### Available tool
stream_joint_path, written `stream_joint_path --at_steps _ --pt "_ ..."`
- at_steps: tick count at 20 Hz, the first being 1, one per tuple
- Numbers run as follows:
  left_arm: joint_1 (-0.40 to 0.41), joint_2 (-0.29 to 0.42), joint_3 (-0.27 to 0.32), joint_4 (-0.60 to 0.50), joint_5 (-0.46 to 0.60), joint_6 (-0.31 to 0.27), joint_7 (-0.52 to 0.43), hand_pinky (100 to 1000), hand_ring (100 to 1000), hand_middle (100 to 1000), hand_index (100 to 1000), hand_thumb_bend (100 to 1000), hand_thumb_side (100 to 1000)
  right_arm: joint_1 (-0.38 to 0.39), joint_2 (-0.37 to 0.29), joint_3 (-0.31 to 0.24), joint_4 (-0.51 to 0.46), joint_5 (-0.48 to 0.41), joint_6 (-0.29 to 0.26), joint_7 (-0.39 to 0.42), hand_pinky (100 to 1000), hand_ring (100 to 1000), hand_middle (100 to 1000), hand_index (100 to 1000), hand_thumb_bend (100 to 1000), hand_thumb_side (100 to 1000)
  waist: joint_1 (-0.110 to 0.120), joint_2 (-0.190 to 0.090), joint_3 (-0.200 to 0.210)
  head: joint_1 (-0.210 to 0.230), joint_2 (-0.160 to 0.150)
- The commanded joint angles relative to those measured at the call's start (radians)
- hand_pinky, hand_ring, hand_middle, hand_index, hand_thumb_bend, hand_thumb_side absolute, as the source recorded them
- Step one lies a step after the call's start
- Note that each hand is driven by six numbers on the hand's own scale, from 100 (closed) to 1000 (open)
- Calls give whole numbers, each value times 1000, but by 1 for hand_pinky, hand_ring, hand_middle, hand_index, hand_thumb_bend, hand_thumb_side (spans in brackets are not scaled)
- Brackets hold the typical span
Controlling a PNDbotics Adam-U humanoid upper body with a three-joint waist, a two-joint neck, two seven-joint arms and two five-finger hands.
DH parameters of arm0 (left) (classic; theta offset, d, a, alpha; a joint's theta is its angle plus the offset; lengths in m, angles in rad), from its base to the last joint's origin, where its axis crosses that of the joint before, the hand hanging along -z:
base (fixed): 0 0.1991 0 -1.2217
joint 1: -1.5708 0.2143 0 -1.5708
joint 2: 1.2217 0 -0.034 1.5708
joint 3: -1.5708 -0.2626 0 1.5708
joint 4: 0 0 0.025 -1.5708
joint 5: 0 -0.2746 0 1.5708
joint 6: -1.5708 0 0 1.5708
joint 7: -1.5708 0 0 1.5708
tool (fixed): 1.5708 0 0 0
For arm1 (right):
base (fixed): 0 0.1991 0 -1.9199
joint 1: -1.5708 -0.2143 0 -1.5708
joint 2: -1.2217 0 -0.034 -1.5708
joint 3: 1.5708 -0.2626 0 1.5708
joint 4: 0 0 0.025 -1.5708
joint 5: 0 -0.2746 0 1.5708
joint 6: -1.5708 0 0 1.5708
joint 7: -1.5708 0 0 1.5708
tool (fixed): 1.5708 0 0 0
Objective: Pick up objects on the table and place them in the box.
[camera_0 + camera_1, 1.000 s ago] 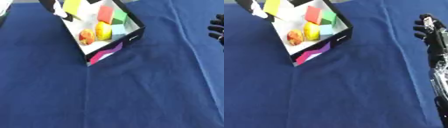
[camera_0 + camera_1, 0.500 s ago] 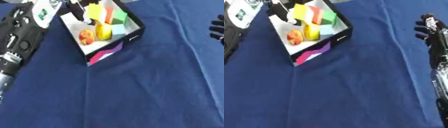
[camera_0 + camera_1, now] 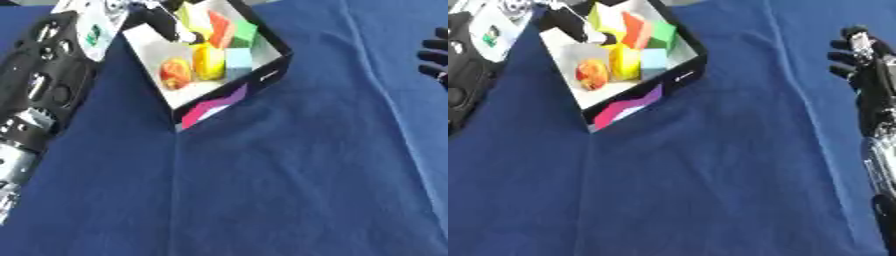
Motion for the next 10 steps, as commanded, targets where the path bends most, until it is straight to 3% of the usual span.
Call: stream_joint_path --at_steps 1,3,6,10 --pt "-31 79 16 -73 88 14 51 839 784 781 878 433 473 0 -24 -8 -15 -4 -3 -5 840 816 750 840 100 789 0 -51 5 -12 5" --pt "-20 122 14 -125 166 32 84 831 772 772 861 357 453 6 -28 -10 -15 -3 -3 -8 840 816 750 839 100 790 1 -53 11 -17 6" --pt "22 180 21 -208 286 89 138 800 733 728 829 100 388 13 -33 -13 -17 -2 -4 -11 840 816 750 839 100 788 2 -56 19 -23 7" --pt "126 244 70 -368 501 179 258 761 687 683 796 100 450 19 -36 -20 -21 -1 -6 -19 840 816 751 839 100 791 1 -55 27 -31 3"
